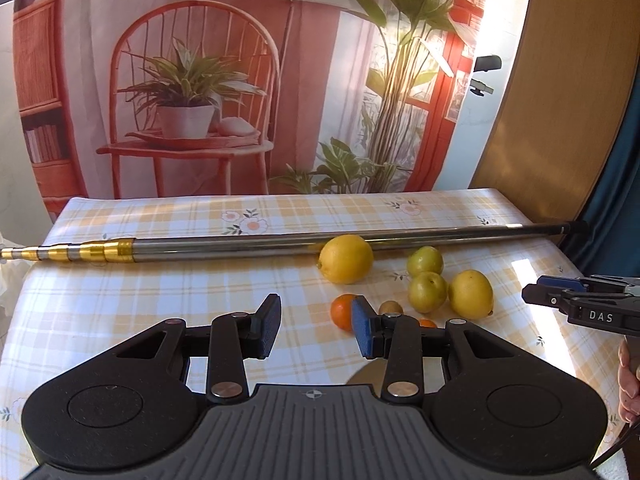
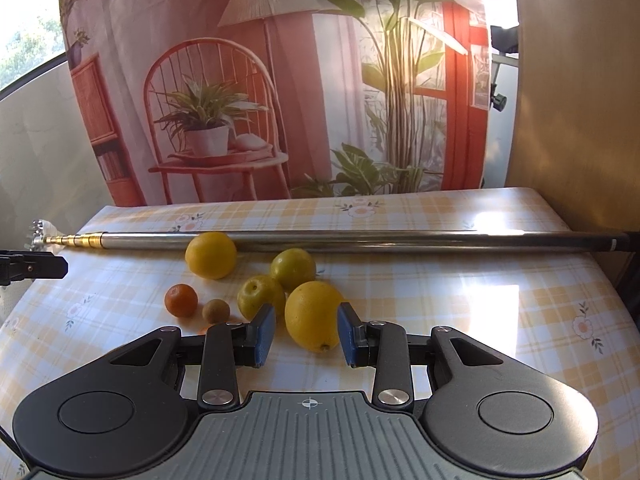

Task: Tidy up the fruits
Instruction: 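Grasp a kiwi with the left tool while the right tool approaches a green-yellow fruit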

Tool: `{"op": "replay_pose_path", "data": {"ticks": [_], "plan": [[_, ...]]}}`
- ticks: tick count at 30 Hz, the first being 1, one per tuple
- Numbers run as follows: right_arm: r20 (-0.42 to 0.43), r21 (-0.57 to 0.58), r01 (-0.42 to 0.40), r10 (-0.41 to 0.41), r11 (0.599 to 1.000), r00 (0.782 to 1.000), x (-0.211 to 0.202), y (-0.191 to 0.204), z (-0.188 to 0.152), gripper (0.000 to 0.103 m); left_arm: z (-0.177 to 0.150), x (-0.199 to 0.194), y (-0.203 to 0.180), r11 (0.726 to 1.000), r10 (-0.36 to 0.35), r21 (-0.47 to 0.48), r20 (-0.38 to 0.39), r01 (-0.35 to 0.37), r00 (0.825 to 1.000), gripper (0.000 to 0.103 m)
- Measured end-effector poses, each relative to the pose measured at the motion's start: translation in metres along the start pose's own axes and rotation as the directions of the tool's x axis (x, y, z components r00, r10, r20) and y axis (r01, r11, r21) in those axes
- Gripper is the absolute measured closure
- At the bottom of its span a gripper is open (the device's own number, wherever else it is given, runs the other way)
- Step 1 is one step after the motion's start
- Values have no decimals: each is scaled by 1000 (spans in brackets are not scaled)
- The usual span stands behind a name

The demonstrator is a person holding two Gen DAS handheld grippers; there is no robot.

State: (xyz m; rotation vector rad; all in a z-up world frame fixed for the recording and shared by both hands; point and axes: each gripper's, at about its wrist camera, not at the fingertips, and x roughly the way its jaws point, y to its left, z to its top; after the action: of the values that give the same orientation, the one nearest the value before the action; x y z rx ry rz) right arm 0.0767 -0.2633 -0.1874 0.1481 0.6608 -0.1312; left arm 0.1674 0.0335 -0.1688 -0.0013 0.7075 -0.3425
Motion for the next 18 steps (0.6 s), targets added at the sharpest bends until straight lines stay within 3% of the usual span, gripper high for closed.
{"op": "replay_pose_path", "data": {"ticks": [7,10,18], "plan": [[-12,37,-6,6,999,1000,12,-10,0,71,1,62,-34,991,-100,79,-107,109,989,65],[-18,59,-8,10,998,1000,16,-16,-1,71,0,86,-44,985,-110,118,-144,128,983,71],[-40,99,-15,19,995,999,26,-28,-8,71,4,125,-47,983,-114,118,-201,139,973,72]]}}
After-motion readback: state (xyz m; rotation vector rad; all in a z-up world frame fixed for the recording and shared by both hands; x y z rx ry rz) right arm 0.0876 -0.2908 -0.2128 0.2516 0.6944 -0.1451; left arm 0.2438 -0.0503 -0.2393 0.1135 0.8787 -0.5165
